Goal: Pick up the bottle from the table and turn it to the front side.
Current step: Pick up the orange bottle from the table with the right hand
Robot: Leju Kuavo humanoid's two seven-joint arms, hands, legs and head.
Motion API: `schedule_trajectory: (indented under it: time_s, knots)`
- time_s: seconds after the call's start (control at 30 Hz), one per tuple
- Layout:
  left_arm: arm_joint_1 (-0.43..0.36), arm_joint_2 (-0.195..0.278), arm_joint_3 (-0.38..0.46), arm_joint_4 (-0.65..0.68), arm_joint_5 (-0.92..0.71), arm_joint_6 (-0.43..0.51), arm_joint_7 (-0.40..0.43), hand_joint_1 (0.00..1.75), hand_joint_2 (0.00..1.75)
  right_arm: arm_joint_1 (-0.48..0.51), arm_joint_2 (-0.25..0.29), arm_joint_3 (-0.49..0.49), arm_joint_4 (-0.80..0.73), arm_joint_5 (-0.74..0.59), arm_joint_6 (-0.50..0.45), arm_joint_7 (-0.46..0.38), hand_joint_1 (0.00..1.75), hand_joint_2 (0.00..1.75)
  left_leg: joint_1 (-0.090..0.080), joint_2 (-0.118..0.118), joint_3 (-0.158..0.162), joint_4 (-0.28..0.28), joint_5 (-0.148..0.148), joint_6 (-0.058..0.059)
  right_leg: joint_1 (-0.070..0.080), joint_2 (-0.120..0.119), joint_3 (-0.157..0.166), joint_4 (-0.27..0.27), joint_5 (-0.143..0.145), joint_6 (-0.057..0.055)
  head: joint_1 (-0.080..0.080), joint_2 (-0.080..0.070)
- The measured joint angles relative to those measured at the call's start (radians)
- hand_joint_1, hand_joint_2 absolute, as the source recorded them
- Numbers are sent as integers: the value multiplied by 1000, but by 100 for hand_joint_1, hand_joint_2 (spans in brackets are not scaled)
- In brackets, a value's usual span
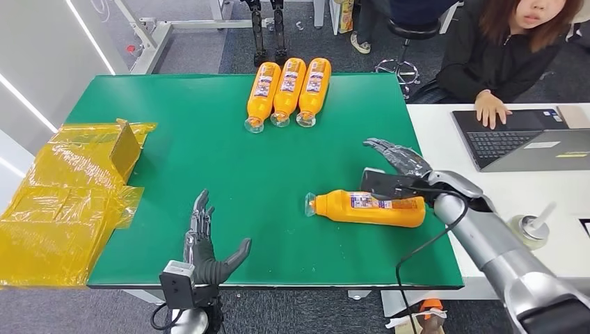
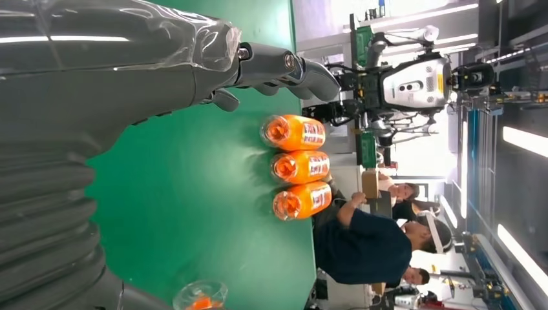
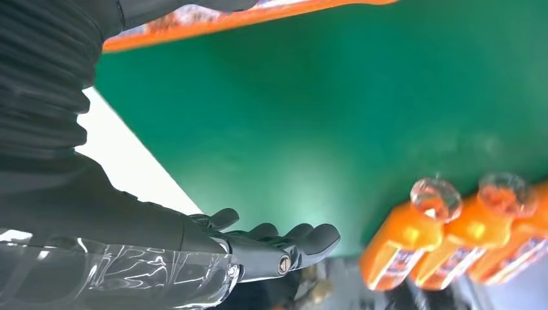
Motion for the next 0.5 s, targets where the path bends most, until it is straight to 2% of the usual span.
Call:
schedule_trajectory:
  time_s: [0.2, 0.5]
  knots:
    - [-5, 1, -2, 0, 13, 0, 0, 0, 175, -115, -6, 111, 48, -45, 126, 19, 0, 175, 0, 0, 0, 0, 0, 0, 1, 0, 0, 0, 0, 0, 0, 0]
    - [-7, 1, -2, 0, 16, 0, 0, 0, 175, -162, -6, 164, 80, -46, 135, 19, 0, 175, 0, 0, 0, 0, 0, 0, 1, 0, 0, 0, 0, 0, 0, 0]
